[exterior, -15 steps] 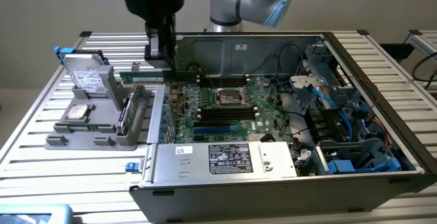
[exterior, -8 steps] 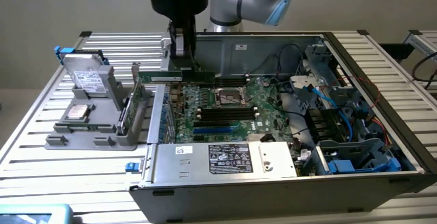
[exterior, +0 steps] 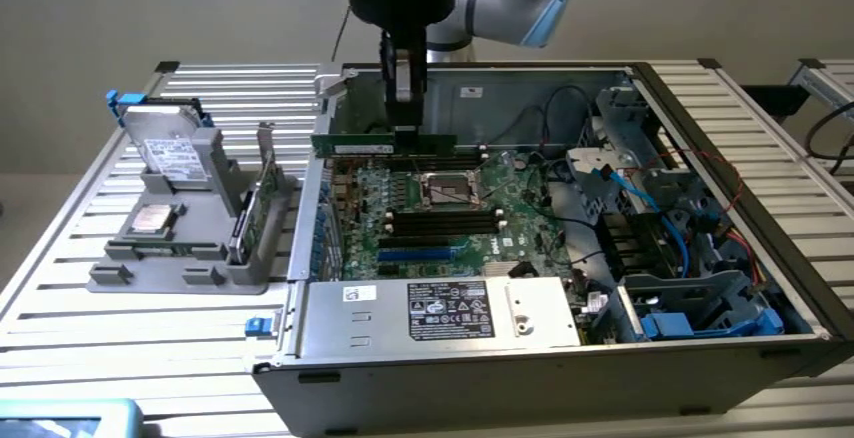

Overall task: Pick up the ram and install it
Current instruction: 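Pick up the ram and move it above insertion slot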

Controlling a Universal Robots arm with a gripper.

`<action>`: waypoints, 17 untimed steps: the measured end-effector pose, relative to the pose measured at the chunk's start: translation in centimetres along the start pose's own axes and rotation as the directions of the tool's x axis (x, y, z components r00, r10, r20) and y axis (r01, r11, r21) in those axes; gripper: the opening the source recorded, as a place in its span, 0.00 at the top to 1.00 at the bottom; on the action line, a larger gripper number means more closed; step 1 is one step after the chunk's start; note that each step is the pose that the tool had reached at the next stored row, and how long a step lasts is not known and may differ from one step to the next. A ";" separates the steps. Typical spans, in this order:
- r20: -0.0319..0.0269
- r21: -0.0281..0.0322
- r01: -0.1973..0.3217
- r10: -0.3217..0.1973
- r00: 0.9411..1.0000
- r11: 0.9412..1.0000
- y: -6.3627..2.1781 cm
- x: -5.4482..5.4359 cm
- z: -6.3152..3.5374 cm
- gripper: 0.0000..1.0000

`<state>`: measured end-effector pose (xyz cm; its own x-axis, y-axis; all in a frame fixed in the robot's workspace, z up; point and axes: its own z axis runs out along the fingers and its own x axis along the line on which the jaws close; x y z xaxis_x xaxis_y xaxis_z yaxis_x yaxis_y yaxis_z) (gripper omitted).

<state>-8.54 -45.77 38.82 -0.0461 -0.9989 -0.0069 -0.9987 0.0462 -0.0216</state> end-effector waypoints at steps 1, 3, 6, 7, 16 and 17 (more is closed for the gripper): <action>-0.001 0.001 0.000 0.000 1.000 1.000 -0.32 -0.2 0.04 0.88; -0.002 0.003 0.000 0.000 1.000 1.000 -0.93 -0.7 0.10 0.88; -0.003 0.007 0.000 0.000 1.000 1.000 -1.82 -1.3 0.20 0.88; -0.003 0.008 0.000 0.000 1.000 1.000 -2.09 -1.4 0.24 0.88; -0.003 0.019 0.000 0.000 1.000 1.000 -4.11 -2.6 0.60 0.88; -0.003 0.019 0.000 0.000 1.000 1.000 -4.25 -2.7 0.62 0.88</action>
<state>-4.16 -43.28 38.31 -0.0460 -0.9989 -0.0043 -0.9981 0.0461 -0.0407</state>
